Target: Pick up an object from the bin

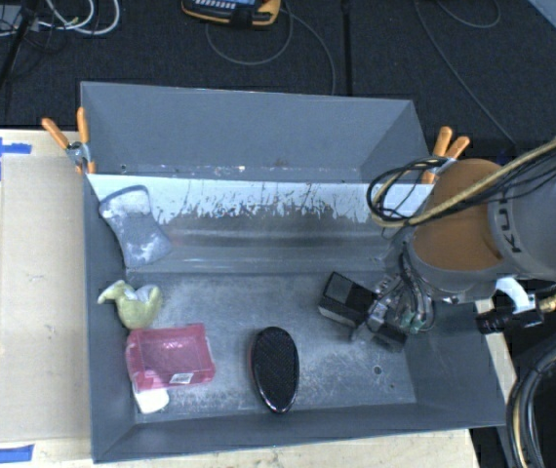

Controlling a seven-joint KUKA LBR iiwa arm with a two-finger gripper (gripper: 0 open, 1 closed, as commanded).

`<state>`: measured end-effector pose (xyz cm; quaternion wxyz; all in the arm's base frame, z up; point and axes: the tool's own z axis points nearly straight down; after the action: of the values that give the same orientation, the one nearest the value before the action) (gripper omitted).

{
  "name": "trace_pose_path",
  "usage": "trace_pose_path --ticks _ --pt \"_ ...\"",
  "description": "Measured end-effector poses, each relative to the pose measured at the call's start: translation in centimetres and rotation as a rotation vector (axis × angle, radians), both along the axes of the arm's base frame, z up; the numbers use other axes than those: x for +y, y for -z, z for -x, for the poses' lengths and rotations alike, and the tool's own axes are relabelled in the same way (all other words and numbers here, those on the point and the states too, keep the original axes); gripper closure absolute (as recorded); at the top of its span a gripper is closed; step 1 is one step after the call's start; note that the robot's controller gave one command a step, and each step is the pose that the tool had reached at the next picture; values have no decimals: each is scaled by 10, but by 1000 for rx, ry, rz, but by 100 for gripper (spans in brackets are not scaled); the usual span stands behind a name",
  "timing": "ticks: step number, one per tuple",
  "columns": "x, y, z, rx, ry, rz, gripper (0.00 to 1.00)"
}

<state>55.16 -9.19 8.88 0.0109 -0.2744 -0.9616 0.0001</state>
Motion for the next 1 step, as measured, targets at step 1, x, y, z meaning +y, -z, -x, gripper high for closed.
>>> trace_pose_path --ticks 1 --pt "0 -20 0 -2 0 0 100"
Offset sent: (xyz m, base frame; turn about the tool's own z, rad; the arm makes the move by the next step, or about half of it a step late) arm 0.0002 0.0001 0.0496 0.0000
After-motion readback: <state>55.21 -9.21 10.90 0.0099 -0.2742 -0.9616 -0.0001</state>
